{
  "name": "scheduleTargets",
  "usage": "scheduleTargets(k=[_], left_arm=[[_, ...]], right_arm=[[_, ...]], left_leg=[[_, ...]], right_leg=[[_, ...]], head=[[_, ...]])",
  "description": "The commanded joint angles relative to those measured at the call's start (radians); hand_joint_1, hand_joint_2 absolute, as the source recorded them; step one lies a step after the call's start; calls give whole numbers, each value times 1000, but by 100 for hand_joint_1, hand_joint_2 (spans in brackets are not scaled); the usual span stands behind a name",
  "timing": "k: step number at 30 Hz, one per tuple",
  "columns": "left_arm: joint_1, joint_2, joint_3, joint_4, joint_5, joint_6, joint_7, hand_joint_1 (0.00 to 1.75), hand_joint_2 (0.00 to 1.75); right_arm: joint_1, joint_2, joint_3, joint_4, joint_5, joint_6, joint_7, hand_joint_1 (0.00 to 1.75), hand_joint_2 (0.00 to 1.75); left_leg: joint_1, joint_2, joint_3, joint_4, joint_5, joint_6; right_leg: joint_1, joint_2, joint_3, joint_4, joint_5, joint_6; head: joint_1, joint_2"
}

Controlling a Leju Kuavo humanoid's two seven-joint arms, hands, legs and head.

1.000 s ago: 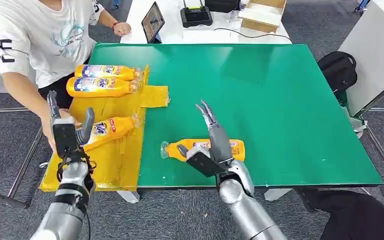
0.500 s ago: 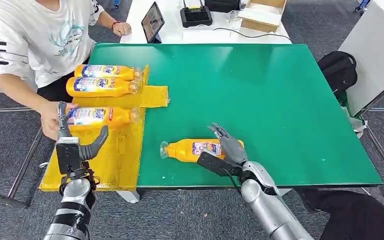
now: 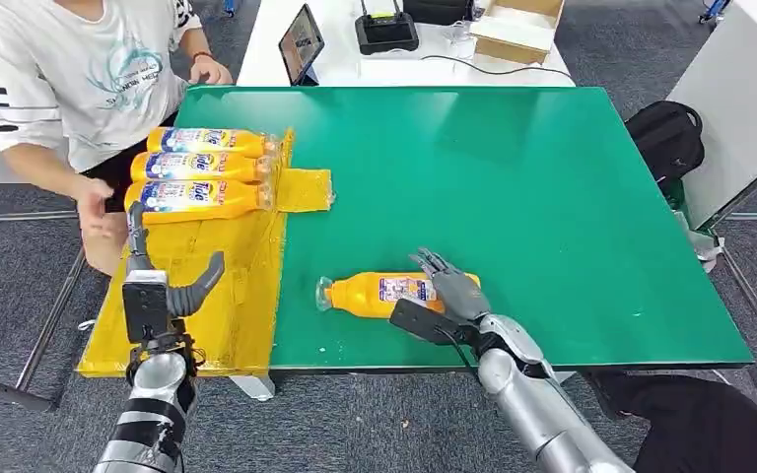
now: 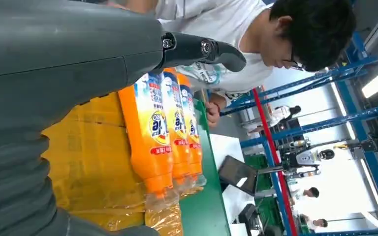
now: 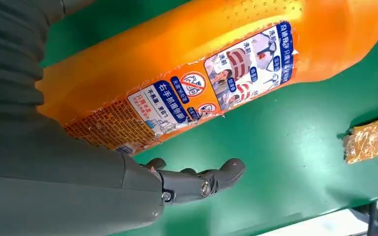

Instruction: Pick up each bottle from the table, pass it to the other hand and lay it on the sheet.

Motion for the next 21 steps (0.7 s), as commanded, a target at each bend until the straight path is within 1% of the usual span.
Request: scheduleTargets(k=[1,3,4,5,6,9,10,13,15,16,17,18,20,21], left_arm=[[-37,1,-1,70,-1,-2,4,0,175],[-37,1,-1,70,-1,-2,4,0,175],[-37,1,-1,70,-1,-2,4,0,175],[-37,1,-1,70,-1,-2,4,0,175],[-37,1,-1,70,-1,-2,4,0,175],[-37,1,-1,70,-1,-2,4,0,175],[-37,1,-1,70,-1,-2,4,0,175],[-37,1,-1,70,-1,-2,4,0,175],[-37,1,-1,70,-1,-2,4,0,175],[-75,-10,-9,164,24,-89,42,0,175],[-95,-19,-8,208,31,-85,19,0,175],[-105,-23,-7,227,34,-79,10,0,175],[-107,-24,-8,232,34,-77,8,0,175],[-108,-23,-8,233,35,-77,7,0,175]], right_arm=[[-36,-15,32,96,-5,9,9,0,175],[-36,-15,32,96,-5,9,9,0,175],[-36,-15,32,96,-5,9,9,0,175],[-36,-15,32,96,-5,9,9,0,175],[-36,-15,32,96,-5,9,9,0,175],[-36,-15,32,96,-5,9,9,0,175],[-36,-15,32,96,-5,9,9,0,175],[-36,-15,32,96,-5,9,9,0,175],[-36,-15,32,96,-5,9,9,0,175],[-216,-31,140,331,24,204,159,0,175],[-281,-21,154,438,11,191,118,0,175],[-303,-19,158,470,8,187,103,0,175],[-308,-19,158,476,7,187,100,0,175],[-308,-17,159,480,6,187,99,0,175]], left_leg=[[0,0,3,-1,-1,1],[0,0,7,-1,-2,2],[0,0,4,-1,-1,1],[0,0,6,-1,-2,2],[0,0,4,-1,-1,1],[0,0,6,-1,-2,2],[0,0,3,-1,-1,1],[0,0,6,-1,-2,2],[0,0,3,-1,-1,1],[0,0,6,-1,-1,2],[0,0,7,-1,-2,2],[-1,3,4,0,-1,2],[-1,4,6,-1,0,1],[1,5,9,-2,0,1]], right_leg=[[0,-1,4,-1,-1,-2],[1,-2,7,-2,-2,-3],[1,-1,4,-1,-1,-2],[1,-1,7,-1,-2,-3],[1,-1,5,-1,-1,-2],[1,-2,6,-1,-2,-3],[1,-1,4,-1,-1,-2],[1,-1,7,-1,-1,-3],[0,-1,3,-1,-1,-2],[1,-2,6,-1,-1,-3],[1,-2,7,-1,-2,-3],[0,2,3,0,0,-2],[0,2,5,-1,1,-2],[1,1,7,-3,3,-5]], head=[[0,0],[0,0],[0,0],[0,0],[0,0],[0,0],[0,0],[0,0],[0,0],[0,0],[0,0],[0,0],[-1,0],[-1,0]])
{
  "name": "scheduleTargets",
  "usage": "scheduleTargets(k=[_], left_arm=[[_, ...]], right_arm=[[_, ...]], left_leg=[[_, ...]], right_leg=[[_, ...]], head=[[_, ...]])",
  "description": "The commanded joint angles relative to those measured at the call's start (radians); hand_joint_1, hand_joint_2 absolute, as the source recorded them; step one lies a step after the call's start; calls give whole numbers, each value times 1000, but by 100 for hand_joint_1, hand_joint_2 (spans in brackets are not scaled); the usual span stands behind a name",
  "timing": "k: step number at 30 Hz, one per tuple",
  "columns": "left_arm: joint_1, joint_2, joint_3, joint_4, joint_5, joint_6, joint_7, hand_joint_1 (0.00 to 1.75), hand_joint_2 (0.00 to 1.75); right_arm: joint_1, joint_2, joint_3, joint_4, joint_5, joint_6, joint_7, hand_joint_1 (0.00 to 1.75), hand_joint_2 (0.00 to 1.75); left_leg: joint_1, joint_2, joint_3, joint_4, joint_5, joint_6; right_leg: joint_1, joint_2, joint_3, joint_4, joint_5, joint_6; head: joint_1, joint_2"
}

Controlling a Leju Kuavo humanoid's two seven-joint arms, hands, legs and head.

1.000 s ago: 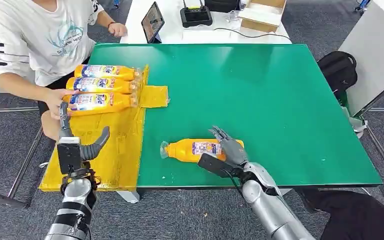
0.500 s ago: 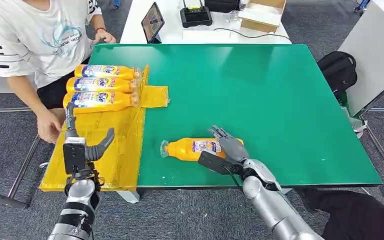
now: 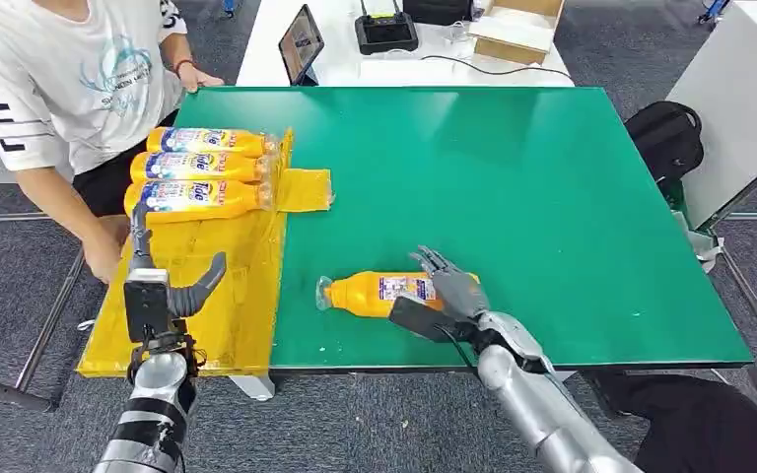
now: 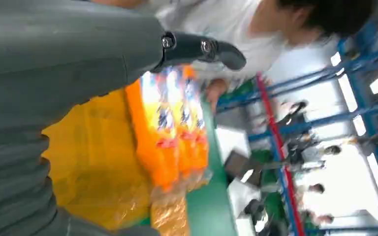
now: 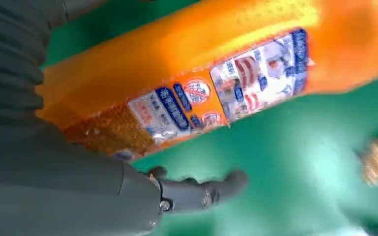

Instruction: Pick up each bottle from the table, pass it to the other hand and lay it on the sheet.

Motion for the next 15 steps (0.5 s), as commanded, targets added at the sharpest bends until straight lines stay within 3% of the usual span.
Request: scheduleTargets(k=[1,15], left_arm=[[-91,-20,-8,196,14,-17,-12,0,175],[-94,-16,1,179,35,-11,-15,0,175]], right_arm=[[-207,-10,125,390,-10,62,7,0,175],[-219,2,159,421,-10,55,4,0,175]], left_leg=[[1,-1,6,-2,1,2],[1,-4,7,-2,2,3]], right_leg=[[2,-2,7,-4,1,-3],[2,-3,10,-3,0,-2]], head=[[1,0],[1,0]])
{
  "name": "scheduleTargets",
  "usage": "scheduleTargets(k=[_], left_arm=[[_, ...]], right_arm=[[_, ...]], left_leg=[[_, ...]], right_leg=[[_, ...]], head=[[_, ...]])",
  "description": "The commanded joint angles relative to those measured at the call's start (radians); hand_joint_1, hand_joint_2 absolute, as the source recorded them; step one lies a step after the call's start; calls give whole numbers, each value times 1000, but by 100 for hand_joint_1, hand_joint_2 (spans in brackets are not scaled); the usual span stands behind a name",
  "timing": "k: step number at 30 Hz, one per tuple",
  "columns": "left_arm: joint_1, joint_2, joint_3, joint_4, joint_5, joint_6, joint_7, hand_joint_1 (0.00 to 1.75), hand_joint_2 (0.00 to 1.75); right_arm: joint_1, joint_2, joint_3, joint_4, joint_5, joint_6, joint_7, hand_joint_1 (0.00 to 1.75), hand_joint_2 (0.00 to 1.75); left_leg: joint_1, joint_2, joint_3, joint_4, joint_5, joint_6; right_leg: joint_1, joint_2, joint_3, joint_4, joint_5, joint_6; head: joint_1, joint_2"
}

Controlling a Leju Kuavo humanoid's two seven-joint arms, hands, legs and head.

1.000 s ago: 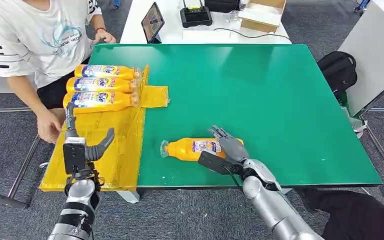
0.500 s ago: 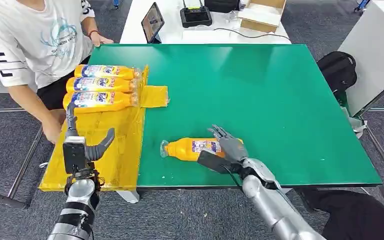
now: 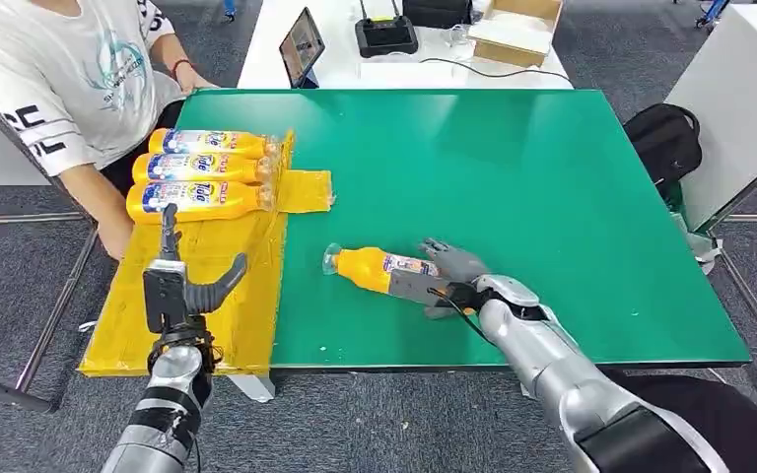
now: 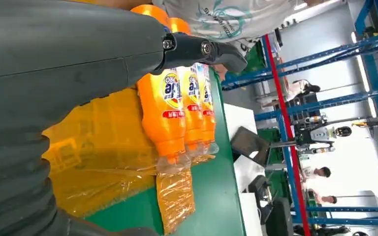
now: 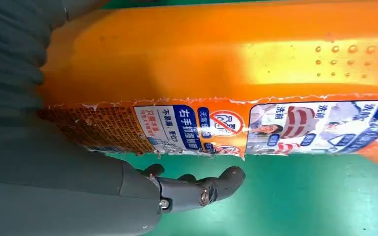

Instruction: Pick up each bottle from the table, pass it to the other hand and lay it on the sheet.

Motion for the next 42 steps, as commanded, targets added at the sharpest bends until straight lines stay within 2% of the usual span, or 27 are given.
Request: scheduleTargets(k=[1,12,15,18,20,22,23,24,34,37,39,41,42], left_arm=[[-41,6,4,69,4,-3,2,0,175],[-41,6,1,69,8,-4,2,0,175],[-41,7,1,69,11,-4,2,0,175],[-41,8,-1,70,14,-5,2,0,175],[-42,8,-4,75,14,-8,2,0,175],[-42,6,-6,80,14,-8,2,0,175],[-41,6,-6,79,18,-8,2,0,175],[-39,7,-6,75,19,-7,2,0,175],[-30,8,-13,54,16,7,2,0,175],[-27,7,-13,52,19,5,2,0,175],[-17,6,-10,37,24,5,2,0,175],[-1,0,-4,11,32,1,2,0,175],[6,-3,-3,-1,34,-4,2,0,175]], right_arm=[[-10,2,46,114,-2,6,-1,0,175],[-15,5,60,122,-8,8,-2,3,175],[-12,10,65,124,-14,9,-7,58,175],[-10,17,71,127,-22,7,-12,87,175],[-6,24,71,127,-28,1,-14,122,175],[0,32,64,125,-40,-8,-19,134,175],[10,39,41,113,-65,-37,-32,166,175],[15,43,36,107,-70,-48,-36,175,175],[35,50,13,63,-113,-80,-54,175,175],[52,58,-22,31,-152,-110,-89,175,175],[91,79,-96,-39,-211,-189,-148,175,175],[177,116,-211,-210,-264,-371,-243,175,175],[220,128,-248,-304,-270,-426,-262,175,175]], left_leg=[[0,-1,2,-1,0,1],[0,-1,4,-1,0,1],[0,-1,5,-1,0,1],[0,-1,5,-1,0,1],[0,0,5,-1,0,1],[1,-1,6,-1,0,1],[1,-1,7,-2,0,1],[1,0,7,-2,0,1],[1,2,7,-2,0,1],[1,2,8,-2,0,1],[1,2,7,-1,0,1],[1,3,8,-2,-1,1],[0,3,6,-1,-1,1]], right_leg=[[0,-2,3,-1,0,-2],[1,-2,5,-2,-1,-2],[1,-2,5,-1,0,-2],[1,-2,6,-1,0,-2],[1,-1,5,-1,0,-2],[1,-2,6,-1,0,-2],[1,-2,7,-2,0,-4],[2,-2,8,-3,0,-4],[2,-1,7,-2,0,-3],[2,-1,7,-2,0,-3],[1,0,6,-1,0,-2],[2,0,7,-2,0,-4],[1,1,5,-1,0,-2]], head=[[0,0],[0,0],[0,0],[0,0],[0,0],[0,0],[0,0],[0,0],[0,0],[0,0],[0,0],[0,0],[0,0]])
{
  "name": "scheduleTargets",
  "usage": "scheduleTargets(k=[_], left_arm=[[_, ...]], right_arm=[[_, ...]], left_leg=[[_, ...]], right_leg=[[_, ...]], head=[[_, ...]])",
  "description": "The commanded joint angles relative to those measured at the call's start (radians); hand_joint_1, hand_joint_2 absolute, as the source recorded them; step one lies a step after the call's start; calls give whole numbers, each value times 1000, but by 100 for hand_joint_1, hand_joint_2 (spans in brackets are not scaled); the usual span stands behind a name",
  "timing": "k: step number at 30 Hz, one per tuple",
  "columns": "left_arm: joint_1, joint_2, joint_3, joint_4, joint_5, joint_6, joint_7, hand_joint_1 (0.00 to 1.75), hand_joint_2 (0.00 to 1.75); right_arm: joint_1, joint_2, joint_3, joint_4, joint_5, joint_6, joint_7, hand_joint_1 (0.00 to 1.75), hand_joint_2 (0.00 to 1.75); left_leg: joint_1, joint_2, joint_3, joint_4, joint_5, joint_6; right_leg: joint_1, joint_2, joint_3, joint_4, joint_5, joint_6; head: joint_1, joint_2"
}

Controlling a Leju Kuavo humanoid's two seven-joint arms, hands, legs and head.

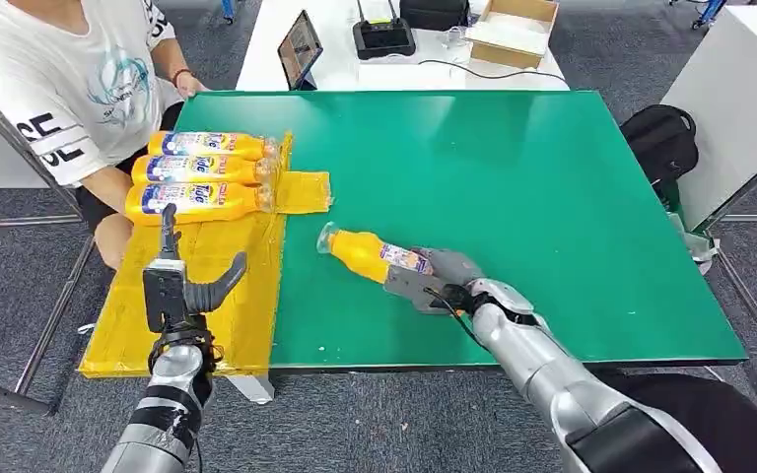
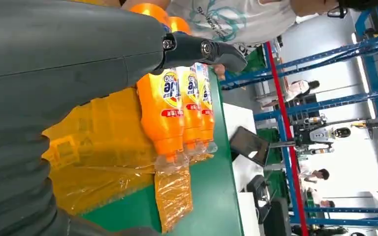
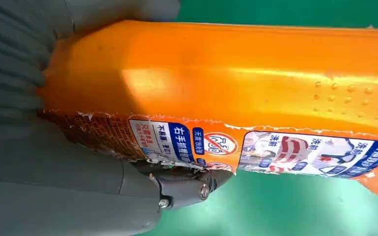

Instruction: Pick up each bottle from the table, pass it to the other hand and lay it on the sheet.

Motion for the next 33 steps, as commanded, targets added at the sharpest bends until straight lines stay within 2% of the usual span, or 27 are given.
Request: scheduleTargets(k=[1,3,5,6,10,14,16,17,18,21,29,33], left_arm=[[14,-9,-2,-17,24,-22,3,0,175],[17,-18,-4,-21,35,-37,7,0,175],[15,-24,-10,-19,45,-45,9,0,175],[14,-28,-10,-18,75,-80,24,0,175],[6,-34,-35,-12,163,-202,69,0,175],[4,-35,-34,-13,184,-230,78,0,175],[4,-21,-56,-25,250,-354,109,0,175],[8,-20,-63,-37,268,-386,117,0,175],[13,-12,-87,-57,309,-478,142,0,175],[26,-4,-142,-103,313,-548,153,0,175],[31,-7,-150,-116,313,-546,154,0,175],[27,4,-175,-117,301,-567,150,0,175]], right_arm=[[251,107,-311,-446,-137,-376,-223,175,175],[292,115,-340,-544,-116,-466,-262,175,175],[326,128,-371,-615,-150,-480,-296,175,175],[339,142,-392,-641,-142,-531,-336,175,175],[380,165,-422,-729,-195,-598,-444,175,175],[381,167,-424,-729,-204,-596,-447,175,175],[380,163,-420,-719,-256,-547,-463,175,175],[379,160,-416,-710,-267,-527,-462,175,175],[381,156,-413,-697,-284,-492,-482,175,175],[383,145,-391,-661,-280,-429,-502,175,175],[381,148,-390,-646,-276,-428,-507,175,175],[376,138,-376,-636,-259,-407,-504,175,175]], left_leg=[[0,1,2,-1,-1,1],[0,0,-2,0,-1,1],[0,-1,-2,1,-3,1],[0,-3,-5,0,-1,1],[0,-4,-6,1,-2,2],[0,-3,-9,0,-1,1],[0,-2,-6,0,-2,2],[-1,-3,-9,0,-1,1],[0,-3,-7,0,-1,1],[0,-3,-8,0,-1,1],[0,-1,-4,-1,-3,2],[0,-1,-8,-1,-1,1]], right_leg=[[1,0,2,-1,-1,-3],[0,-1,-2,1,-1,-2],[1,-2,-1,2,-4,-4],[0,-3,-4,1,-2,-2],[0,-3,-4,1,-3,-3],[0,-3,-7,1,-2,-2],[1,-2,-5,1,-3,-4],[0,-2,-8,1,-1,-2],[1,-3,-6,0,-2,-3],[1,-3,-7,0,-2,-3],[1,-1,-3,-1,-3,-4],[0,-1,-7,0,-1,-2]], head=[[0,0],[0,0],[-1,0],[0,0],[0,0],[0,0],[0,0],[0,0],[0,0],[0,0],[0,0],[0,0]])
